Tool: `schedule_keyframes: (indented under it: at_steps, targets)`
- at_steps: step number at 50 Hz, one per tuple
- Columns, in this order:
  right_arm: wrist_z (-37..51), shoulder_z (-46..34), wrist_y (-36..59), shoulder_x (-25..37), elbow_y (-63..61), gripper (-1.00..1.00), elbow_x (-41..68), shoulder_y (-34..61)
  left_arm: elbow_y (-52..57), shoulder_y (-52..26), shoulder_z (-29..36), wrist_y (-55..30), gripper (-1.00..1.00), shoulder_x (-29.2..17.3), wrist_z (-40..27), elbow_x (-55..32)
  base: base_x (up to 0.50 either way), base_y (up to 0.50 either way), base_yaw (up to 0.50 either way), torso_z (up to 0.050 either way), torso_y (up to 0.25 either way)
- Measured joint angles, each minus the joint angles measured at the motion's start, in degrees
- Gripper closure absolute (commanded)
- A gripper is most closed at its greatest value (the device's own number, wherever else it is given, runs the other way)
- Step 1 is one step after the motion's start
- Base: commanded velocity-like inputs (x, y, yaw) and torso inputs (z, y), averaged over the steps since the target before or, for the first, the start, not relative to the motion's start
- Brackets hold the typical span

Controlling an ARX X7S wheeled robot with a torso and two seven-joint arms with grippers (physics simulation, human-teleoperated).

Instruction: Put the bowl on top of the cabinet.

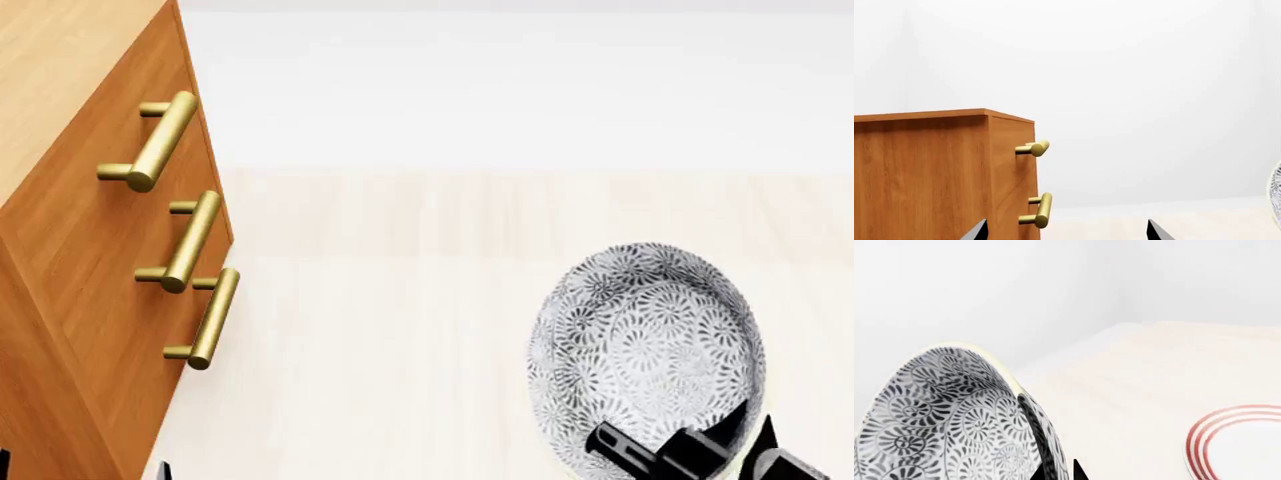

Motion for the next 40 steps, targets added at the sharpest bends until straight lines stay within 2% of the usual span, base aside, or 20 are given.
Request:
schedule_keyframes:
  at_steps: [21, 40]
  targets:
    - [3.27, -6.67, 8.47, 2.79, -3.38, 1.00, -8.78, 8.10, 0.60, 0.32, 0.31, -0.38, -1.00, -0.40, -0.45, 0.01, 0.00, 0.00, 0.00, 0.000, 0.001]
    - [-3.64, -13.58, 10.41, 2.06, 5.57, 1.00, -13.63, 22.86, 2.97, 2.20, -0.75, 0.43, -1.00, -1.41, -1.90, 0.27, 0.00, 0.00, 0.00, 0.000, 0.001]
